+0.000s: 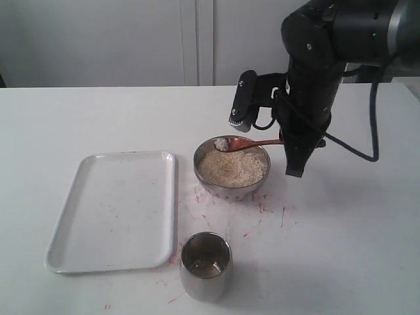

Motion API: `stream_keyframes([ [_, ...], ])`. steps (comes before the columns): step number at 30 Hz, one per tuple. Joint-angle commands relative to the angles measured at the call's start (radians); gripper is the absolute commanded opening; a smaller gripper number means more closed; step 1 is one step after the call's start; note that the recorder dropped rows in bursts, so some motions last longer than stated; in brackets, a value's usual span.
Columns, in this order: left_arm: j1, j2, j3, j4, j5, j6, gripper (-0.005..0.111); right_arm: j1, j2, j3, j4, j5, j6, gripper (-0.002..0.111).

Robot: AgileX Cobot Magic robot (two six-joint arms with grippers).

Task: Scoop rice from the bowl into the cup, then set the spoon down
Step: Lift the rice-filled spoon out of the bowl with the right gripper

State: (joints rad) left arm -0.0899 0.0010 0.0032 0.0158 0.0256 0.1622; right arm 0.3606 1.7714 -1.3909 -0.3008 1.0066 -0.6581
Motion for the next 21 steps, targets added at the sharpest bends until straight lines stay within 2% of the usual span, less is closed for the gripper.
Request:
stream_keyframes([
  [1, -0.003, -0.001, -0.003, -0.007, -0.006, -0.001, 0.014, -0.022, -0.048, 0.05, 0.05, -0.044, -0.057, 0.0],
  [12, -0.003, -0.001, -0.003, -0.007, -0.006, -0.001, 0.014, -0.022, -0.141, 0.135, 0.09, -0.072, -0.14, 0.0],
  [21, -0.003, -0.001, -0.003, -0.007, -0.006, -0.001, 0.014, -0.018, -0.29, 0.176, 0.099, 0.003, -0.214, 0.0],
])
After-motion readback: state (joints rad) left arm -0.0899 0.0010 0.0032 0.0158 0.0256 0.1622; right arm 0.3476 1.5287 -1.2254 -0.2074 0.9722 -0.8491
